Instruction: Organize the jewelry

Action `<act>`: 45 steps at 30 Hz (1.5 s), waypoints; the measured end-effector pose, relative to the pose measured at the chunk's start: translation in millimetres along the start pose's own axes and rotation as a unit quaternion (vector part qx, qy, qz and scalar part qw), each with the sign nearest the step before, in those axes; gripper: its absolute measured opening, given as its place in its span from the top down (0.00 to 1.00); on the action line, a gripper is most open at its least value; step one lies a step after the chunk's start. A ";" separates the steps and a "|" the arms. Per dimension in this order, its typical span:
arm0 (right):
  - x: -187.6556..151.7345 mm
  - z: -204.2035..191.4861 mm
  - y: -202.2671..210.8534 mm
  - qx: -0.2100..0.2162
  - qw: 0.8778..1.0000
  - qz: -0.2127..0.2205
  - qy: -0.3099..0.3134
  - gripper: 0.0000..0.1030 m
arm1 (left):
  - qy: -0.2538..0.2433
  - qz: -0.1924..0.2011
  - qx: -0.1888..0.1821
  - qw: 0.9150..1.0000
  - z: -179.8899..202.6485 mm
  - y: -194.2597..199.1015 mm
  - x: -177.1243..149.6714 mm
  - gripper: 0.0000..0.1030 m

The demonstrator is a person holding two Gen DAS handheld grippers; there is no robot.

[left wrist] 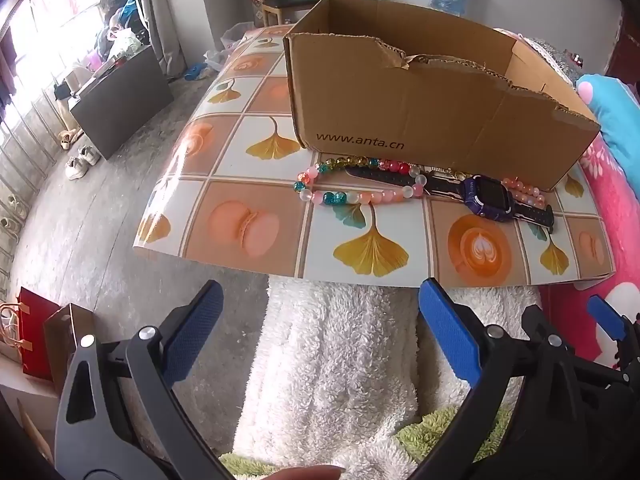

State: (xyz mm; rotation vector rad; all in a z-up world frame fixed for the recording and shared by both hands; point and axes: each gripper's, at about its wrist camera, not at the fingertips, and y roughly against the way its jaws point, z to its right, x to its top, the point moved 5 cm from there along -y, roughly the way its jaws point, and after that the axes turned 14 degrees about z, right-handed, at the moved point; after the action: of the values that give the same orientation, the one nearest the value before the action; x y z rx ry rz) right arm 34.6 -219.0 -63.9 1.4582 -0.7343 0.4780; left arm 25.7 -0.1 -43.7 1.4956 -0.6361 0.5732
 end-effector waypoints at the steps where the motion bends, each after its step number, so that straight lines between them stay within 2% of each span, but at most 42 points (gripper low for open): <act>1: 0.0 0.1 0.0 0.000 1.000 0.000 -0.001 0.06 | 0.001 0.002 -0.001 1.000 -0.1 0.2 0.2 0.08; 8: 1.6 -0.8 -3.6 -0.002 1.000 -0.009 -0.004 0.06 | -0.001 0.004 0.002 1.000 -2.9 2.9 0.6 0.08; 13: 8.3 -10.5 3.0 0.000 1.000 0.000 0.000 0.06 | 0.004 -0.002 0.003 1.000 -1.1 0.4 -4.0 0.08; 45: 6.6 -2.5 2.5 0.008 1.000 -0.002 -0.012 0.06 | 0.001 -0.001 0.001 1.000 0.3 3.7 -2.6 0.08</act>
State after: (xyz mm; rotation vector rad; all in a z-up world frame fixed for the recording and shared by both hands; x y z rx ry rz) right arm 37.8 -217.2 -57.4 1.4824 -0.7487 0.4655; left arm 21.3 -0.3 -42.8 1.4967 -0.6320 0.5743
